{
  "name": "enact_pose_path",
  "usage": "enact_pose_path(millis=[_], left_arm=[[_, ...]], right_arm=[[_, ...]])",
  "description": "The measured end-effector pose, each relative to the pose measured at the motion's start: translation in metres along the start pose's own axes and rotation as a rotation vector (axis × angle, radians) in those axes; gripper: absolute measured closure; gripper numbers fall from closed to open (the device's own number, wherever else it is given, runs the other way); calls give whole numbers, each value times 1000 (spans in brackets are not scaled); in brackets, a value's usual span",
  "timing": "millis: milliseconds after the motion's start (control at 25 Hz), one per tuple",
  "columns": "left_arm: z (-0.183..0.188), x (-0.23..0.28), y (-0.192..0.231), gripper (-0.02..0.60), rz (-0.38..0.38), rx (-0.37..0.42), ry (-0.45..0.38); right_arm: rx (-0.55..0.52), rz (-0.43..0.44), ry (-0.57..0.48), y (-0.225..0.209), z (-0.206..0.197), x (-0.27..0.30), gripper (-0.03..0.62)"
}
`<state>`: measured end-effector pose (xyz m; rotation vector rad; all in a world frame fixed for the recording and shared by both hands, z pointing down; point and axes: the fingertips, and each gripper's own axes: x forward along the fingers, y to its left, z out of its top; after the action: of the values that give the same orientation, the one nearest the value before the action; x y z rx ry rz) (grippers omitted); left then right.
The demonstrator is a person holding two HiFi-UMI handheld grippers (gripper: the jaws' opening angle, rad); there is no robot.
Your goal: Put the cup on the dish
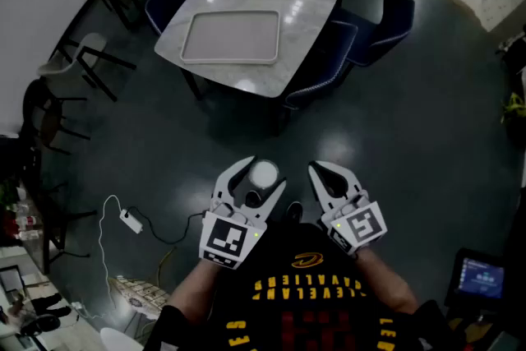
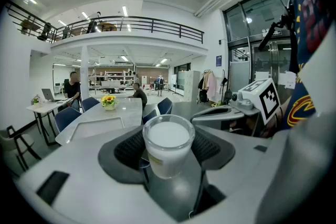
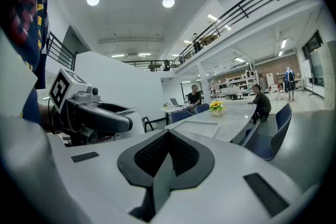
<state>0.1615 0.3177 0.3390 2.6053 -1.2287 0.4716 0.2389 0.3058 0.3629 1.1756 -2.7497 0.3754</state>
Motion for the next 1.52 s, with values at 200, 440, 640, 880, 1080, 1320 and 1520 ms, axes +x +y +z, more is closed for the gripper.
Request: enact_pose_path(millis=[200,440,640,880,1080,1320,1520], left_arm=[[-9,-17,-5,311,-20,26,-21],[-41,-66,-26,311,-88,54,-7],[-55,-94,-24,311,-120,49,19],[-36,-114,-43,311,-138,66,-10],[-22,-116,-56,311,-104,92,-12],[-6,-103,-70,311,-49,63,-13],[-1,-85,-84,311,0,25,-7]], right_arm=[[1,-38,2,17,-6,-7,588],[-29,-49,7,79,-37,-29,586],[-160,122,81,159,-60,-17,447],[-181,193,62,185,-50,-8,344],[-226,249,6,191,-30,-13,345],[-219,299,-34,177,-12,-25,345],[-201,353,-62,159,-10,-40,347]])
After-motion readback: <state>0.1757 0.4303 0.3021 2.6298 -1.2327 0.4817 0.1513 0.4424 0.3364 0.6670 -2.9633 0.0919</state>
